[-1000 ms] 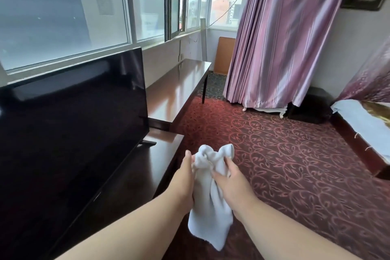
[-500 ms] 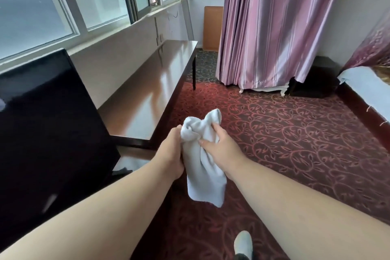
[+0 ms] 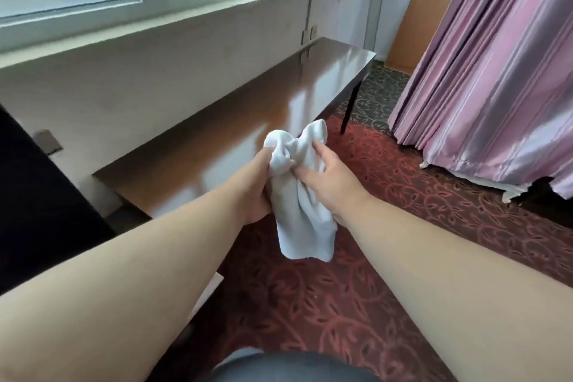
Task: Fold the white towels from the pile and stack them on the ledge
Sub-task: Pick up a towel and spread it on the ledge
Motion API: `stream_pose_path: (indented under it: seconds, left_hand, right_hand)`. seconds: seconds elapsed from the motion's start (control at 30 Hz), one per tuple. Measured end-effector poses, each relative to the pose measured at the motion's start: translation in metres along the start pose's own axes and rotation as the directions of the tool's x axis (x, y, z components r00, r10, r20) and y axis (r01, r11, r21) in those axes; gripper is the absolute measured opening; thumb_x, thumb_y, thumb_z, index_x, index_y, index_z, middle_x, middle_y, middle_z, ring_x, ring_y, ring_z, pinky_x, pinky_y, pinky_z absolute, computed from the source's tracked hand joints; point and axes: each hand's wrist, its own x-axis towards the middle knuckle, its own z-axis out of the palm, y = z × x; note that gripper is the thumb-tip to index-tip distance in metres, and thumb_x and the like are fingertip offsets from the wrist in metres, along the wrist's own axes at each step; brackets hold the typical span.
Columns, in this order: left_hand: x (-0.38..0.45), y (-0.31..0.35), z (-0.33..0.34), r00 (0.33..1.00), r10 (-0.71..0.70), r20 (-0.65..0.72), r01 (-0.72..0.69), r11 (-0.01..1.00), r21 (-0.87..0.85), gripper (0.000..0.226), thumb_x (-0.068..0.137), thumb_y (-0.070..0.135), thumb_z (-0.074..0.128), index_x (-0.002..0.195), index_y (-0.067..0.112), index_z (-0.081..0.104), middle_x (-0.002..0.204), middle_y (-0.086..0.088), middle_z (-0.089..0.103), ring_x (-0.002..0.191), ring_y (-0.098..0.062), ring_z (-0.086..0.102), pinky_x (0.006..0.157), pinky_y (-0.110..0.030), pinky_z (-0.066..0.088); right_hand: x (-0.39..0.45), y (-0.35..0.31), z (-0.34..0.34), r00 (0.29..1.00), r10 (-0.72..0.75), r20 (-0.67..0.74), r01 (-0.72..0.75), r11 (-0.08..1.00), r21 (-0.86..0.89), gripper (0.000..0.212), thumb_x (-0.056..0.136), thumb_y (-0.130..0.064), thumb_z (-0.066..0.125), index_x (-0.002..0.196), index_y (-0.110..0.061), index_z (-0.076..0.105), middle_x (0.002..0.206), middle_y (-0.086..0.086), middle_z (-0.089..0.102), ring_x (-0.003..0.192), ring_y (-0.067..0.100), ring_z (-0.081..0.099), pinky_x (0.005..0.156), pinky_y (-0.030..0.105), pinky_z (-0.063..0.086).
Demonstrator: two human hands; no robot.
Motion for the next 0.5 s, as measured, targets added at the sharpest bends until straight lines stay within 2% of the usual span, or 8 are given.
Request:
stream_pose_path:
  seconds: [0.07,0.13,0.27,0.37,0.5]
  left_hand:
    - [0.036,0.010,-0.018,1.000,-0.025,0.002,0.025,0.999,-0.047,0.040,0.096,0.017,0.051,0.130,-0.002,0.055,0.130,-0.028,0.058,0.124,-0.040,0.056,0.113,-0.056,0.035]
    - [0.074,0.021,-0.040,0.999,-0.042,0.029,0.044,0.997,-0.069,0.038,0.095,0.019,0.054,0.127,-0.001,0.056,0.128,-0.025,0.060,0.124,-0.039,0.056,0.112,-0.054,0.036]
    - [0.174,0.048,-0.089,0.996,-0.057,0.070,0.064,0.993,-0.103,0.025,0.090,0.019,0.059,0.111,0.007,0.062,0.115,-0.021,0.063,0.117,-0.037,0.060,0.103,-0.048,0.045]
    - [0.234,0.077,-0.114,0.996,-0.062,0.069,0.069,0.993,-0.100,0.023,0.089,0.012,0.059,0.109,0.005,0.065,0.111,-0.022,0.066,0.113,-0.037,0.063,0.092,-0.044,0.050]
    - [0.293,0.105,-0.139,0.997,-0.060,-0.041,0.057,0.996,-0.076,0.019,0.093,0.012,0.056,0.108,0.004,0.065,0.106,-0.021,0.067,0.106,-0.037,0.066,0.084,-0.044,0.053]
  right_hand:
    - [0.048,0.008,-0.001,0.997,0.024,0.072,-0.024,1.000,-0.004,0.086,0.077,-0.053,0.077,0.150,-0.040,0.034,0.141,-0.009,0.056,0.128,0.008,0.054,0.110,0.037,0.042]
    - [0.097,0.015,0.000,0.992,0.034,0.124,-0.035,0.999,0.001,0.088,0.073,-0.057,0.078,0.149,-0.042,0.036,0.136,-0.010,0.060,0.124,0.008,0.057,0.109,0.038,0.044]
    - [0.209,0.025,0.000,0.987,0.051,0.154,-0.042,0.997,-0.066,0.088,0.067,-0.063,0.079,0.142,-0.054,0.034,0.119,-0.022,0.065,0.116,0.000,0.060,0.104,0.033,0.047]
    - [0.284,0.020,-0.003,0.979,0.095,0.181,-0.075,0.990,-0.116,0.090,0.066,-0.066,0.077,0.142,-0.055,0.031,0.109,-0.031,0.058,0.113,-0.003,0.058,0.103,0.031,0.048]
    - [0.359,0.010,-0.005,0.958,0.148,0.246,-0.107,0.979,-0.171,0.092,0.073,-0.061,0.074,0.151,-0.046,0.027,0.141,-0.011,0.053,0.125,0.008,0.054,0.109,0.035,0.044]
